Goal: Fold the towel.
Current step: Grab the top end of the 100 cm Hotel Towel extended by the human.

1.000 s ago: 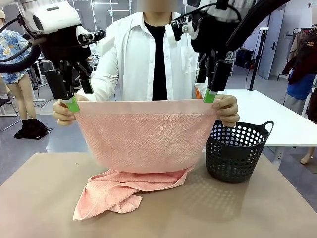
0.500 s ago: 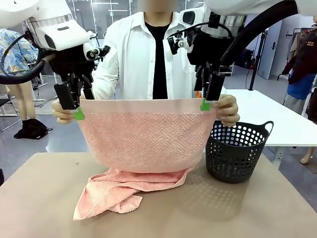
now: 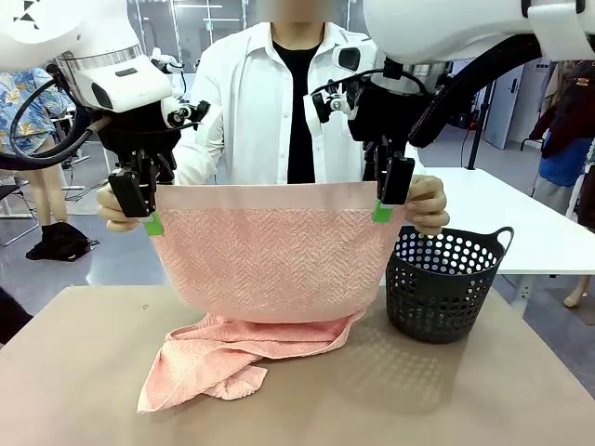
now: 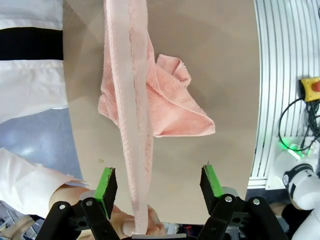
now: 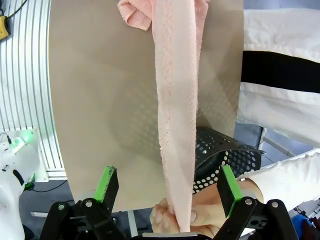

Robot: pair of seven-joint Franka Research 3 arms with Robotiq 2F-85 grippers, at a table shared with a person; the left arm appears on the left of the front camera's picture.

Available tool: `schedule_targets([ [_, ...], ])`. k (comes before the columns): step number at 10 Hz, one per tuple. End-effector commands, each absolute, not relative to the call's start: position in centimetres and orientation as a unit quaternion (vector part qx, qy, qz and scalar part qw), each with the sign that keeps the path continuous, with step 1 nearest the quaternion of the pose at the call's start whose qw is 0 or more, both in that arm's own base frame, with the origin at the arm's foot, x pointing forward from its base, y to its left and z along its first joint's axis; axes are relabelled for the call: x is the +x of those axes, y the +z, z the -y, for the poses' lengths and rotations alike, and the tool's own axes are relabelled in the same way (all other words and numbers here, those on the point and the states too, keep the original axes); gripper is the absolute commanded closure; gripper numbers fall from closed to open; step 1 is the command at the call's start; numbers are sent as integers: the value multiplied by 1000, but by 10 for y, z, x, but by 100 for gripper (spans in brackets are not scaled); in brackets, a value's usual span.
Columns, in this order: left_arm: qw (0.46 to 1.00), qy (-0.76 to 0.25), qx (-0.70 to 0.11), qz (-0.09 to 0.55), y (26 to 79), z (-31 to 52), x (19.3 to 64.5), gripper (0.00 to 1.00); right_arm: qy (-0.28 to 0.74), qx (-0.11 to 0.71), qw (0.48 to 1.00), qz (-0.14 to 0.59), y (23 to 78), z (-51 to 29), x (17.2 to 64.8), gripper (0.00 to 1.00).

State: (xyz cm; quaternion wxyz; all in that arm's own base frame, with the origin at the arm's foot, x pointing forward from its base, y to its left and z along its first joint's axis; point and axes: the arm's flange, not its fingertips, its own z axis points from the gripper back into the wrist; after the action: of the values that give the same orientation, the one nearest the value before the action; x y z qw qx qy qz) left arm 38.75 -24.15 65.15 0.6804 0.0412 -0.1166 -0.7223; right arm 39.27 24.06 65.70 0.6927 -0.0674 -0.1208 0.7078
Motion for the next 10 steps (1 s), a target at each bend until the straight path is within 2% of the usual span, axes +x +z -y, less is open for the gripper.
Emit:
schedule_targets([
  [1, 690, -712, 62, 115, 649, 240, 382, 73, 696, -75, 705, 112, 647, -239, 395, 0],
  [2, 693, -709, 62, 115, 650, 240, 383, 100, 699, -76, 702, 111, 645, -239, 394, 53],
  [3, 694, -709, 62, 113, 649, 241, 384, 100, 699, -78, 703, 109, 644, -238, 394, 58],
  [4, 692, -710, 62, 111, 648, 242, 385, 100, 699, -78, 703, 108, 644, -238, 393, 100],
  [5, 692, -711, 61, 112, 648, 243, 385, 93, 699, -79, 703, 105, 643, -238, 393, 100],
  [6, 690, -713, 49, 118, 649, 243, 385, 100, 700, -77, 703, 99, 641, -237, 394, 100],
  [7, 690, -713, 50, 118, 650, 243, 385, 100, 699, -76, 704, 97, 639, -236, 395, 84],
  [9, 690, -712, 49, 118, 651, 243, 385, 100, 699, -72, 704, 98, 636, -235, 395, 100],
  [10, 690, -713, 49, 118, 651, 244, 385, 100, 699, -73, 704, 99, 637, -234, 395, 100],
])
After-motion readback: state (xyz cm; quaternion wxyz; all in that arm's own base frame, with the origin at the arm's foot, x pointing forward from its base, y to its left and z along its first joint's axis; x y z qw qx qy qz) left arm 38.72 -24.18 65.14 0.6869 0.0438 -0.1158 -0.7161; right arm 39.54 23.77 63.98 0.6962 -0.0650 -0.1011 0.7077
